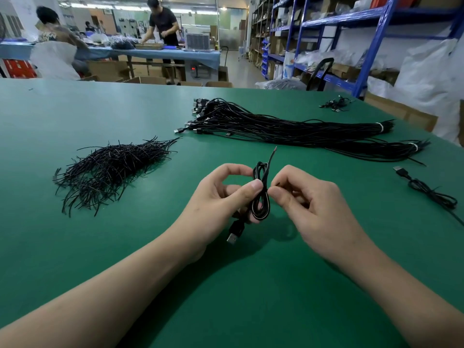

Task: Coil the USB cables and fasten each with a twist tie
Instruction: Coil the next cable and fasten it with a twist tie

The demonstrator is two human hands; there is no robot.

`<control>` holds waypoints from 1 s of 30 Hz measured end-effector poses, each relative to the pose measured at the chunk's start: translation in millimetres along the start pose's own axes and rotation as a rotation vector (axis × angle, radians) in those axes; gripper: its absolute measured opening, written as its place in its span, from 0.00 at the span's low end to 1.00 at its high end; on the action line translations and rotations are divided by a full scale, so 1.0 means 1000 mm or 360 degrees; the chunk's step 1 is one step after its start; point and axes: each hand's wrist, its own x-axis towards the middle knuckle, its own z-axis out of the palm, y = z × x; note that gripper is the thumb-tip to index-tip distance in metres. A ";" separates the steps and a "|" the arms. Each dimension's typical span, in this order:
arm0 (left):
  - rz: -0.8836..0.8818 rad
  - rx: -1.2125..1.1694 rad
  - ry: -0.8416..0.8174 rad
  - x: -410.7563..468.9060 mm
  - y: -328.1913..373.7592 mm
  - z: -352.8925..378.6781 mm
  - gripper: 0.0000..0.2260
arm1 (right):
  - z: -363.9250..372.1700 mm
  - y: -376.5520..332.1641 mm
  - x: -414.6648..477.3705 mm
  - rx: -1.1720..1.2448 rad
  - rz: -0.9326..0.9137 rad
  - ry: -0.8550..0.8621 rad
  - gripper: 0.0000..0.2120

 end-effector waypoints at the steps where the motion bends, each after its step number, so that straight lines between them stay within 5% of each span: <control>1: 0.0027 -0.0010 -0.0015 0.000 -0.001 0.000 0.15 | 0.000 0.001 0.000 0.0149 0.0094 -0.0021 0.10; 4: 0.0179 0.0032 -0.0066 0.001 -0.003 -0.003 0.15 | -0.001 0.003 0.002 0.0773 0.0466 -0.0055 0.11; 7: 0.0321 0.0487 -0.0059 -0.001 -0.004 -0.002 0.20 | -0.003 0.002 0.002 0.1233 0.0787 -0.0127 0.11; 11: 0.0548 0.1001 0.0124 -0.002 -0.002 -0.005 0.15 | -0.003 0.003 0.001 0.1429 0.0941 -0.0243 0.11; 17: 0.0495 0.0878 0.0160 -0.002 0.002 -0.002 0.01 | 0.004 0.000 0.001 0.0891 0.0540 -0.0123 0.11; 22: 0.0313 0.0717 0.0167 -0.002 -0.001 -0.002 0.12 | 0.003 -0.001 -0.003 0.0577 0.0263 -0.0108 0.10; 30: -0.0055 0.0151 0.0001 -0.004 0.002 0.005 0.13 | -0.001 -0.001 -0.002 -0.0218 -0.0160 0.0019 0.10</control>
